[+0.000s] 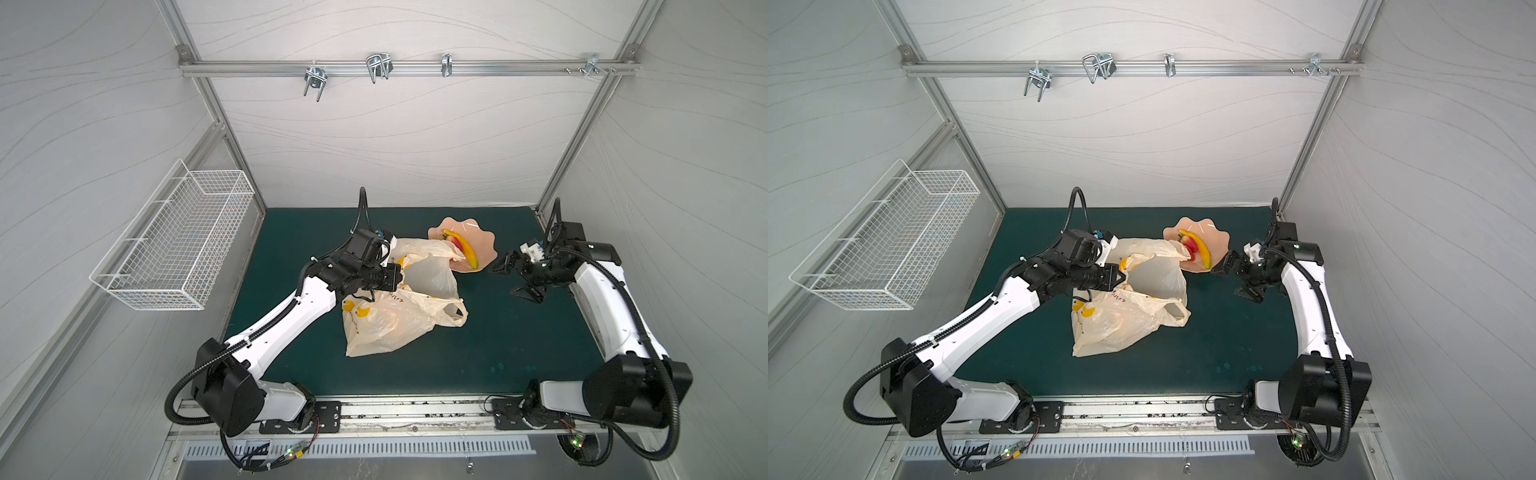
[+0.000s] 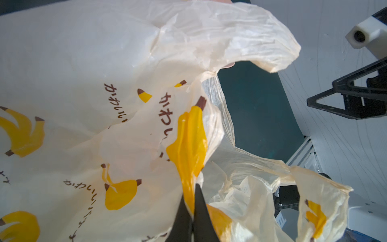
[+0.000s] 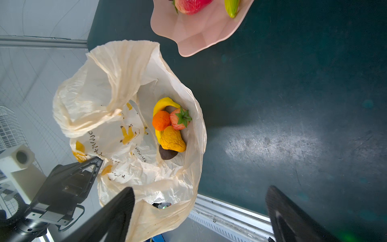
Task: Place the fruits into the plastic bag
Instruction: 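Move the right gripper back into the bowl over the strawberries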
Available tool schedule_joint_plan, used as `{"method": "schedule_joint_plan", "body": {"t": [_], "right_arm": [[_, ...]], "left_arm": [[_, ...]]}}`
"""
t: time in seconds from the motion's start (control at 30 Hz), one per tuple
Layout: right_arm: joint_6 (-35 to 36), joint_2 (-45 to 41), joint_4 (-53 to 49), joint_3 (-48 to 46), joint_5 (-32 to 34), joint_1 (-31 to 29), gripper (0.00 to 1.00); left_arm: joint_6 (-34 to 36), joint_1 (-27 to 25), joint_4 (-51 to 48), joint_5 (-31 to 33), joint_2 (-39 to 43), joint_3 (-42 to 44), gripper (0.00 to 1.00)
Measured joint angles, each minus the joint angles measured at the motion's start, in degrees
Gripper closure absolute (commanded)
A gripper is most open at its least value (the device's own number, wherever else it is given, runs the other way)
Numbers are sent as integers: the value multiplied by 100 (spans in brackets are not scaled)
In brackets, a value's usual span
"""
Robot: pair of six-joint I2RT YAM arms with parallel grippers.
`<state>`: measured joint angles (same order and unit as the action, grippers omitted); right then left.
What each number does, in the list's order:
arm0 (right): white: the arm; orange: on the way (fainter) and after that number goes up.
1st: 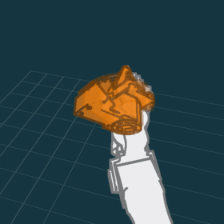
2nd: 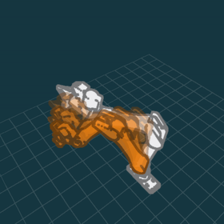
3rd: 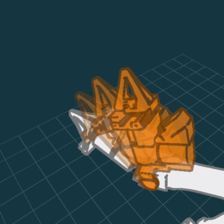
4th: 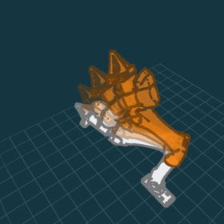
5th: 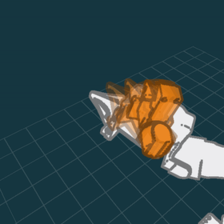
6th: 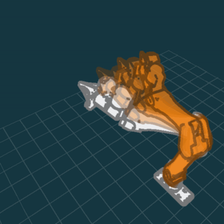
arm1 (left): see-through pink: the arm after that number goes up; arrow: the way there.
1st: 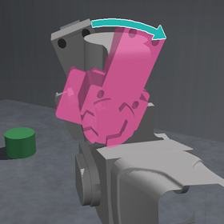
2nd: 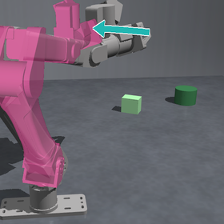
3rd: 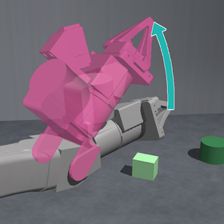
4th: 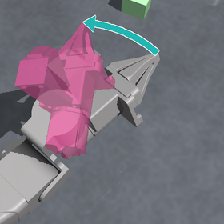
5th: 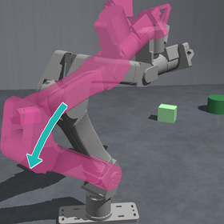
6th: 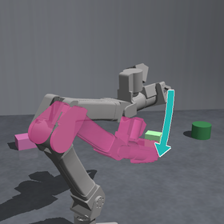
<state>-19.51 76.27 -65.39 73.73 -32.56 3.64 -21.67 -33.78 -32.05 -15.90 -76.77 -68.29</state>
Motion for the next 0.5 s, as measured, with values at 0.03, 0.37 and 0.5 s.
{"method": "schedule_joint_plan", "body": {"t": [0.03,0.37,0.5], "right_arm": [[-2,33,20,26,0,2,1],[-22,483,411,232,39,4,1],[-42,782,586,354,39,2,3]], "left_arm": [[0,4,-2,0,48,4,100],[-4,9,-46,2,321,129,100],[-4,9,-61,2,402,157,100]]}}
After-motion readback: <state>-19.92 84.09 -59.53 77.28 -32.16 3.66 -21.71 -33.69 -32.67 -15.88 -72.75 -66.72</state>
